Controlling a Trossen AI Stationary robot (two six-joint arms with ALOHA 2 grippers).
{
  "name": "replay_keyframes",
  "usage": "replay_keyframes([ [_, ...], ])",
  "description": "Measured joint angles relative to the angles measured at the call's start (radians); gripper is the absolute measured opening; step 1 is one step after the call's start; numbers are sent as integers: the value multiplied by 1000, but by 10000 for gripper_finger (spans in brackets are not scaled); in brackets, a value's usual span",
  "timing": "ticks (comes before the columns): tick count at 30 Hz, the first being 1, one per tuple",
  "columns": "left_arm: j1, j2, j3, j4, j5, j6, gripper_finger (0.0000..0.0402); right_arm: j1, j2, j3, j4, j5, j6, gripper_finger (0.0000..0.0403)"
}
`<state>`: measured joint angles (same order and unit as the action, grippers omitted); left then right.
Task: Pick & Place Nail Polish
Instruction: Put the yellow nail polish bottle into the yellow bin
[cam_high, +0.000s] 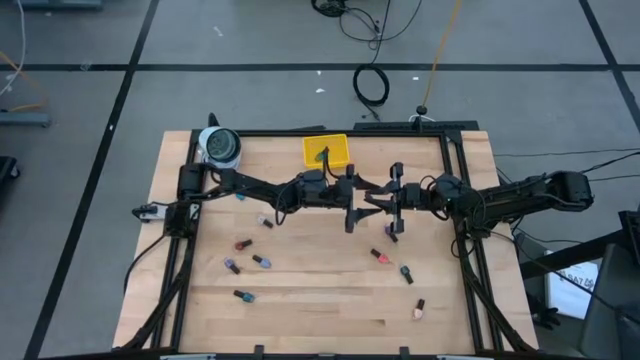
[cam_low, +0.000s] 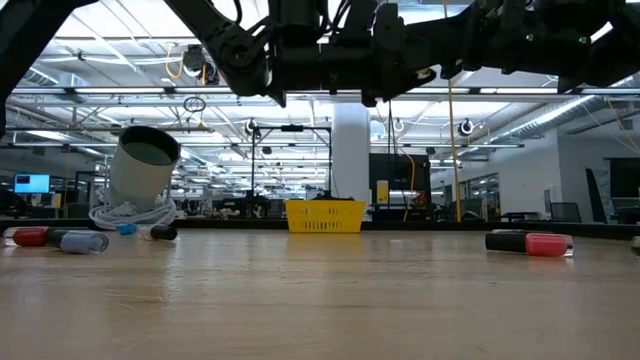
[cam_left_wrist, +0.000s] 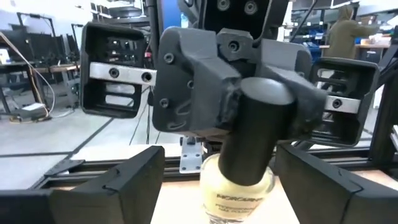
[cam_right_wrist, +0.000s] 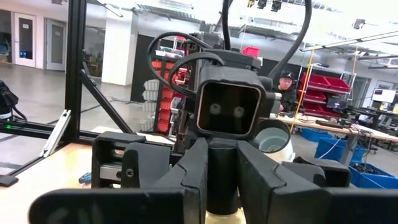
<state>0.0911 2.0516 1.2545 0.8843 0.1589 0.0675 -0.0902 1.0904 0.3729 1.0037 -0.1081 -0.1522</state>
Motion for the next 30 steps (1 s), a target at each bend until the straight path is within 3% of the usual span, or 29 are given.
replay_keyframes([
  [6,-1,-1,0,0,-6,10,222,0,0,0,0,3,1,46],
  [14,1,-1,0,1,-9,55,95,-1,0,0,-6,6,10,46],
  [23,1,-1,0,2,-9,55,94,0,-1,0,-11,8,44,49],
  [25,2,-1,0,2,-17,54,94,1,-5,0,-13,29,68,78],
  [30,16,-7,0,8,-34,24,94,2,-34,0,-20,78,108,201],
])
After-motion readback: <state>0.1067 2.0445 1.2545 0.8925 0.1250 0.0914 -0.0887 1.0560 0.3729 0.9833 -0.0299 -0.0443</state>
